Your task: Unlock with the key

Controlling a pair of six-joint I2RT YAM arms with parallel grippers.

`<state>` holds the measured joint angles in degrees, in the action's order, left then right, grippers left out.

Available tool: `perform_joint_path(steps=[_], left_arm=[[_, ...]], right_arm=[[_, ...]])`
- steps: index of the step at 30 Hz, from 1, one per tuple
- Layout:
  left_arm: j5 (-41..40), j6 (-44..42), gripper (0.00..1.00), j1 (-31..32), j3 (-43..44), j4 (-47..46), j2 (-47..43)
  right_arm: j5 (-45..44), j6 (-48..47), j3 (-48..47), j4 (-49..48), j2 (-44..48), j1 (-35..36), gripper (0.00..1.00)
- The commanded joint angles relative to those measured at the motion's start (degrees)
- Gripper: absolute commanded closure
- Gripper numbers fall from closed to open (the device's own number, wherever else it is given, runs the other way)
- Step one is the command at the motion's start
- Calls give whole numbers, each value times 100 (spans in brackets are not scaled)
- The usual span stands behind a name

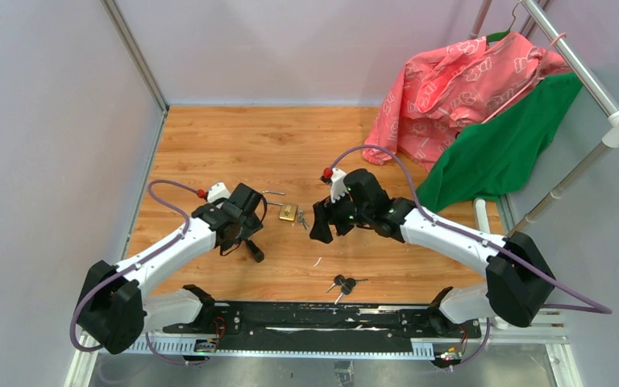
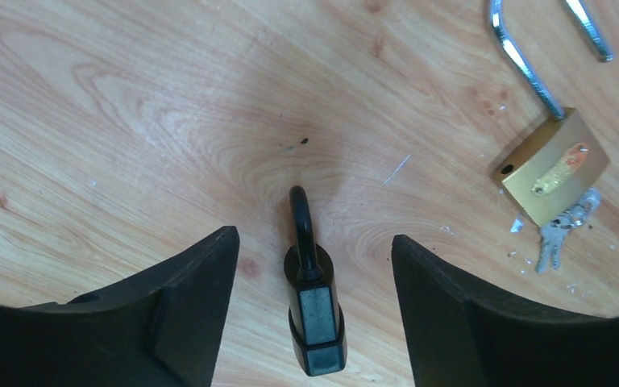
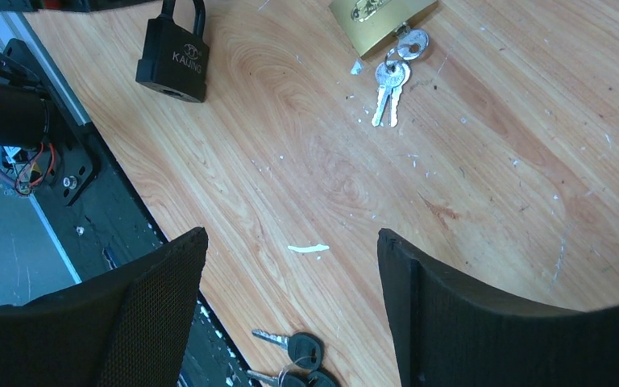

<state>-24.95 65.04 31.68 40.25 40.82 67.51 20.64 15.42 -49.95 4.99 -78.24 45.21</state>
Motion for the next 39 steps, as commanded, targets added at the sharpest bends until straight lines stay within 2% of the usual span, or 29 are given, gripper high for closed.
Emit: perform_joint_path(steps=[1,4,12,17,23,27,31,36,39], left_arm=[[-438,-196,23,-26,202,62,-397],[-539,-379,15,-26,204,27,-587],[-686,-1225,8,-22,67,-180,-1610],[-414,-2157,8,-22,167,-310,-2107],[105,-2637,13,-21,-61,-704,-3002],[612,-2888,16,-6,-115,-1052,-3311],[866,-3133,18,103,-75,-1380,-3238],[1173,-3503,20,460,54,-1819,-3026],[1320,-3688,20,747,70,-2047,-2904]], right_arm=[[-244,-147,62,396,291,-74,20],[-374,-182,119,588,457,-76,20],[-702,-143,197,1335,752,-74,20],[-987,17,244,1836,970,-88,19],[-1191,358,495,2181,1178,-83,19],[-1005,505,823,2146,1391,-87,19],[-678,543,1013,2130,1528,-85,19],[156,593,1148,1974,1547,-44,21],[359,583,1180,2035,1486,94,22]])
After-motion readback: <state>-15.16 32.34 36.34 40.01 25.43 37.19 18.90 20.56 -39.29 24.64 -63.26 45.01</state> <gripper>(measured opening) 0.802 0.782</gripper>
